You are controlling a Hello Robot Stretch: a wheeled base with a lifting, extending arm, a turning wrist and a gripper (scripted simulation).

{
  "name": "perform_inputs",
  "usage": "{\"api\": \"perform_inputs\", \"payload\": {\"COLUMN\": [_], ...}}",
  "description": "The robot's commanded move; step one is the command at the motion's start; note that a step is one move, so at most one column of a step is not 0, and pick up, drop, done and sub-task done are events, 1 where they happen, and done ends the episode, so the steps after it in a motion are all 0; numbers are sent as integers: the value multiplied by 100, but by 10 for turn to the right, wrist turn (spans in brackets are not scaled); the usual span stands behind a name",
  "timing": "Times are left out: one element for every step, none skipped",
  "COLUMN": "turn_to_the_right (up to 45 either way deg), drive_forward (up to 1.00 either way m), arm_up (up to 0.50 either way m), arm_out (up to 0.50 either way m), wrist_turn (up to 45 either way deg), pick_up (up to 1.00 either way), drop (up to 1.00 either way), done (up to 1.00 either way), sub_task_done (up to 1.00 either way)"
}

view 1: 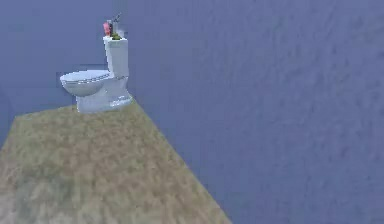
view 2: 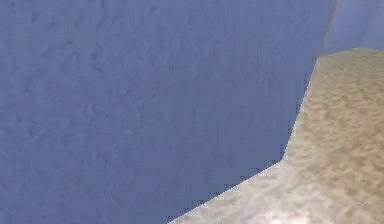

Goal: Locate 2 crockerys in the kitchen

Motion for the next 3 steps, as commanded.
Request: {"api": "perform_inputs", "payload": {"turn_to_the_right": [450,450,450], "drive_forward": [0,0,0], "arm_up": [0,0,0], "arm_out": [0,0,0], "wrist_turn": [0,0,0], "pick_up": [0,0,0], "drop": [0,0,0], "done": [0,0,0], "sub_task_done": [0,0,0]}}
